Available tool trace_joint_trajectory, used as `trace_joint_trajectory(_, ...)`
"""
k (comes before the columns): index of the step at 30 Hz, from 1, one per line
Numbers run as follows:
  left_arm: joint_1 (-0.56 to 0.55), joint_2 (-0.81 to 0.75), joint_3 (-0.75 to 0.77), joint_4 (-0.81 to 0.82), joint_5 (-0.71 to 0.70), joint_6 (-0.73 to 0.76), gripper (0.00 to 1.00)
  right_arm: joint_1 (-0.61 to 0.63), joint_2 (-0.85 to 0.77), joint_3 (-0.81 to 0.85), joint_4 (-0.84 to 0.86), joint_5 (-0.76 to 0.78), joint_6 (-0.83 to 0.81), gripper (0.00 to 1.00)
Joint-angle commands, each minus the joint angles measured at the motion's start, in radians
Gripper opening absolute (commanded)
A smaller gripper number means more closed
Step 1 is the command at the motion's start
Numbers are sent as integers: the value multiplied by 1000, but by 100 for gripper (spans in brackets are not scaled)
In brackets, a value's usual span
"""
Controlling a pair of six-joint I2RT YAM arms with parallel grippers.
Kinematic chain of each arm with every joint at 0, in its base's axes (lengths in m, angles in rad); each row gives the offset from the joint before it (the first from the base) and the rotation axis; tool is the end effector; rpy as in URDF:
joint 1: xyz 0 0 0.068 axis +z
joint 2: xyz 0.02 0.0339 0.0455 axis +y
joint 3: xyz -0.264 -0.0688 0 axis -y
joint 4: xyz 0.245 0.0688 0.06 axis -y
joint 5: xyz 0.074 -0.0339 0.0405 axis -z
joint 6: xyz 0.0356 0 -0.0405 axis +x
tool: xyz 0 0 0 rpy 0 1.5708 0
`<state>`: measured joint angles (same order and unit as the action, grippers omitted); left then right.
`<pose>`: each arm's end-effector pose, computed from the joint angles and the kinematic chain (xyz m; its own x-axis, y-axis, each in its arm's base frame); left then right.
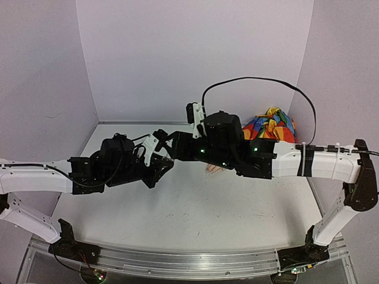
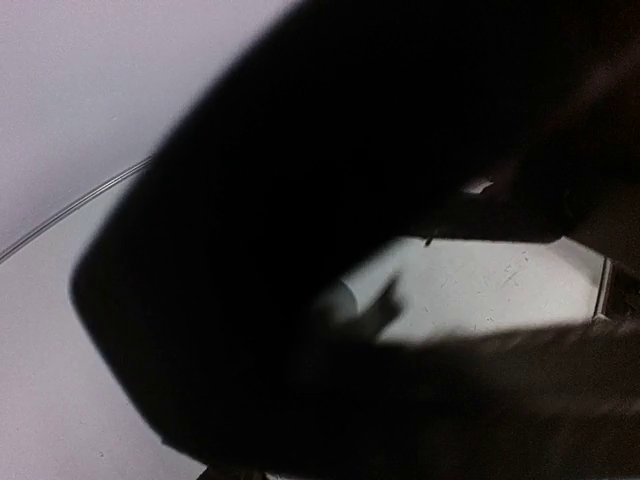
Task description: Paint the nails
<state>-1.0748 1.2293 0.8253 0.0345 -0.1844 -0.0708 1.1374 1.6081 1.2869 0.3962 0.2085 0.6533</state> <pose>0.1400 -0.2450 0.2818 -0.2269 0.2731 -0.9349 0.7691 0.6391 0.0001 0.1704 0.3506 0.3651 -0.4620 0.4176 -0.7824 -0.6553 0.4337 0.6184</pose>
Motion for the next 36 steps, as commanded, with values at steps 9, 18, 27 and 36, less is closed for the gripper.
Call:
trace_joint_trajectory(9,-5,-13,63,-4,-34,-27,0,22,105,124,-59,87,47,38)
trace_joint_trajectory(18,23,-90,41,-5,285,-14,0,18,31,17,63,-16,-97,0)
trace_joint_trajectory(27,92,-131,75,2,1309,25,0,-47,-111,-285,691,-1290,-220,0)
trace_joint_trajectory(36,92,-150,38,1,688,18,0,-53,-206,-343,577,-827,-278,27)
